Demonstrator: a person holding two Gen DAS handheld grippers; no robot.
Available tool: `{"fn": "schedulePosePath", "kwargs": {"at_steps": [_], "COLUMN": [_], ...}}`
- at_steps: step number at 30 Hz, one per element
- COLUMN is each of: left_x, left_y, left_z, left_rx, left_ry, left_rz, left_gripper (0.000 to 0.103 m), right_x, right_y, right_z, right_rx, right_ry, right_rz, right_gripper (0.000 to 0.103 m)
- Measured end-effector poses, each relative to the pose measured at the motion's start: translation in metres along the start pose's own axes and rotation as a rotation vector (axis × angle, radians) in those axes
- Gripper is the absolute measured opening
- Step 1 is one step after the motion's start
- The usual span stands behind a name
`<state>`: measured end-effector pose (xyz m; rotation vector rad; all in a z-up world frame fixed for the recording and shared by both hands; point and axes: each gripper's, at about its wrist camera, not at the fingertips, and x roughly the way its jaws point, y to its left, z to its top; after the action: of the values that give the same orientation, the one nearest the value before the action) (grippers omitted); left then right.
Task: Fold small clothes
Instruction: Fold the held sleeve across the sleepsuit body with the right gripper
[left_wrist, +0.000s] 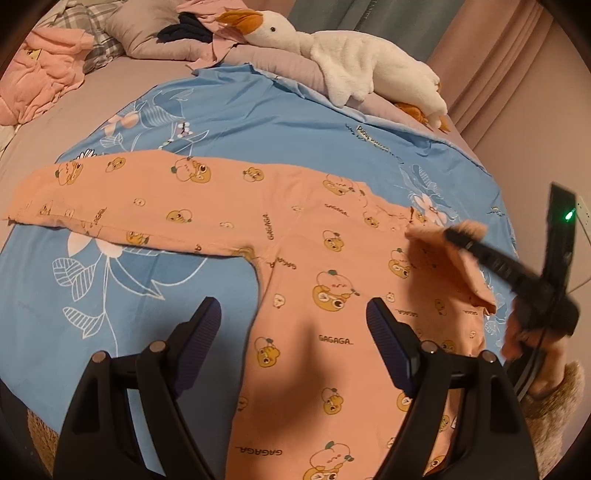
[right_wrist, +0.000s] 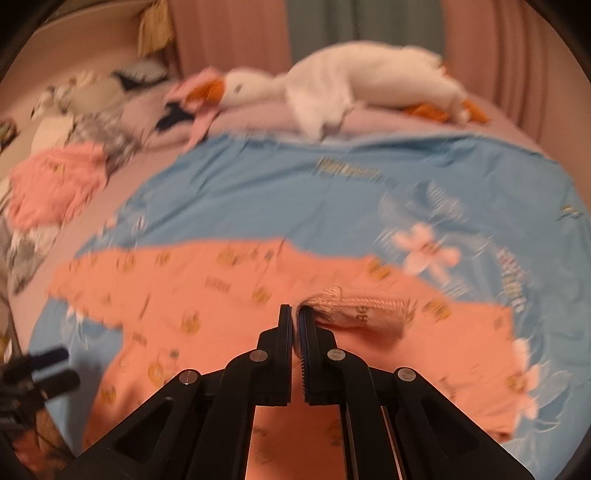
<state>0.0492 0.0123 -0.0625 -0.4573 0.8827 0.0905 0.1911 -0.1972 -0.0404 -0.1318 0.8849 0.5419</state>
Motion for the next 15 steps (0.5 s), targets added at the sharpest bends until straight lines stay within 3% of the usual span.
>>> {"fn": "schedulePosePath", "kwargs": {"at_steps": [7, 9, 13, 15], "left_x": [0.001, 0.001, 0.004, 0.007], "left_y": [0.007, 0.007, 0.003, -0.001], "left_z": [-0.002, -0.002, 0.0, 0.003], "left_rx": [-0.009, -0.011, -0.009, -0.017], "left_ry": [0.014, 0.018, 0.032, 0.045], "left_rz": [0.008, 0.01, -0.01, -0.036], "left_gripper": [0.081, 0.082, 0.082, 0.082], "right_x": [0.036, 0.036, 0.014, -0.006], "right_y": [0.022, 0.021, 0.012, 0.006], "right_z": [-0.028, -0.03, -0.028, -0.026], "right_rx": [-0.026, -0.025, 0.022, 0.038], "right_ry": [0.149, 0.169, 0.132, 0.083], "right_rz": [0.048, 0.056, 0.13, 0.138], "right_gripper": [0.005, 0.012, 0.055, 0.059]}}
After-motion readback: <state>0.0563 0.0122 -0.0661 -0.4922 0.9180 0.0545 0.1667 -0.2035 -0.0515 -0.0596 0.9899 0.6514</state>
